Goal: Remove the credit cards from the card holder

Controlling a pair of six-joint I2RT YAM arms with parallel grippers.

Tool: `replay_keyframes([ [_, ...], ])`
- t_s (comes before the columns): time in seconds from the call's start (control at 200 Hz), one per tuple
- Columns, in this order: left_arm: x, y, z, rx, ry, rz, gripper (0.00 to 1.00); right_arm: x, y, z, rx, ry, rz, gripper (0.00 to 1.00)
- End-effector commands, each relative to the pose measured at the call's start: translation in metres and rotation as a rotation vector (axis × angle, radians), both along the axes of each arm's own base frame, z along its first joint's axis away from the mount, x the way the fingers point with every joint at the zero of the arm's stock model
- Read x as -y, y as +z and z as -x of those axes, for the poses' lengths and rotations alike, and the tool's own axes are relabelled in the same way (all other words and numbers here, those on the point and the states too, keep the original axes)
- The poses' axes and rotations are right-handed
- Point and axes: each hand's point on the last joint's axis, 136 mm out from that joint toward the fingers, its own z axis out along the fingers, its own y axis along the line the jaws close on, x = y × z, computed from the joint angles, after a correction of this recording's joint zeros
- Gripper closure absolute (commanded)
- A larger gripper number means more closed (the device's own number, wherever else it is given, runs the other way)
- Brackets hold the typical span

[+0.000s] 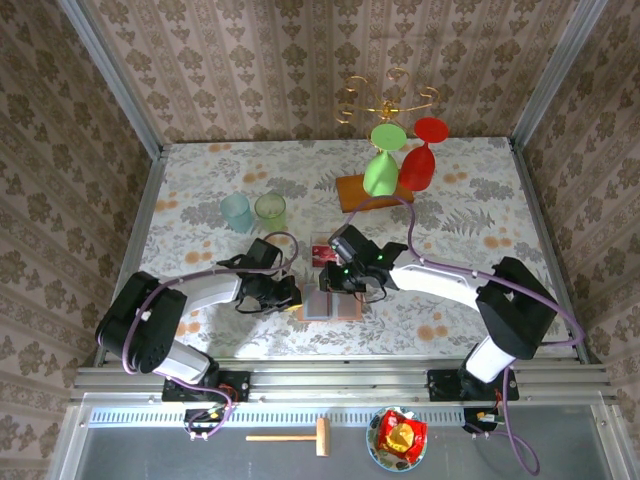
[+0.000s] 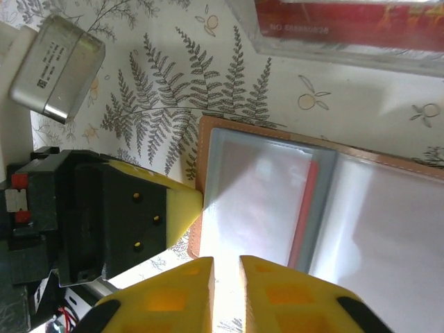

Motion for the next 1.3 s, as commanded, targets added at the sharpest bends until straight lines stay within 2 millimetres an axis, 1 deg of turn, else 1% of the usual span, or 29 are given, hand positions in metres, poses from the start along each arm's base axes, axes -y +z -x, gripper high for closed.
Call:
replay_keyframes([
  [0.0, -0.007, -0.012, 0.012, -0.044, -0.008, -0.034, 0.93, -0.011, -0.014, 0.003, -0.096, -0.052, -0.072, 0.78],
  [0.09, -0.008, -0.013, 0.013, -0.045, -0.007, -0.041, 0.93, -0.016, -0.019, 0.003, -0.119, -0.056, -0.09, 0.74],
  [0.225, -0.008, -0.014, 0.012, -0.051, -0.012, -0.046, 0.93, -0.017, -0.032, 0.005, -0.154, -0.057, -0.078, 0.69],
  [0.325, -0.008, -0.013, 0.012, -0.051, -0.01, -0.047, 0.93, -0.017, -0.036, 0.006, -0.17, -0.059, -0.071, 0.66],
  [0.51, -0.009, -0.014, 0.012, -0.055, -0.013, -0.054, 0.93, -0.017, -0.047, 0.01, -0.202, -0.052, -0.052, 0.65],
  [0.61, -0.009, -0.013, 0.012, -0.056, -0.015, -0.058, 0.93, -0.011, -0.052, 0.011, -0.203, -0.061, -0.021, 0.64],
  [0.755, -0.011, -0.014, 0.014, -0.057, -0.014, -0.07, 0.93, 0.004, -0.055, 0.012, -0.196, -0.074, 0.04, 0.63],
  [1.005, -0.012, -0.015, 0.015, -0.064, -0.017, -0.078, 0.93, 0.02, -0.054, 0.01, -0.189, -0.095, 0.057, 0.63],
  [1.095, -0.011, -0.014, 0.013, -0.061, -0.013, -0.076, 0.93, 0.022, -0.054, 0.009, -0.188, -0.099, 0.053, 0.63],
  [1.235, -0.01, -0.01, 0.011, -0.059, -0.016, -0.076, 0.93, 0.02, -0.057, 0.011, -0.2, -0.094, 0.028, 0.63],
  [1.295, -0.01, -0.007, 0.01, -0.054, -0.018, -0.08, 0.93, 0.018, -0.055, 0.011, -0.198, -0.088, 0.008, 0.64],
])
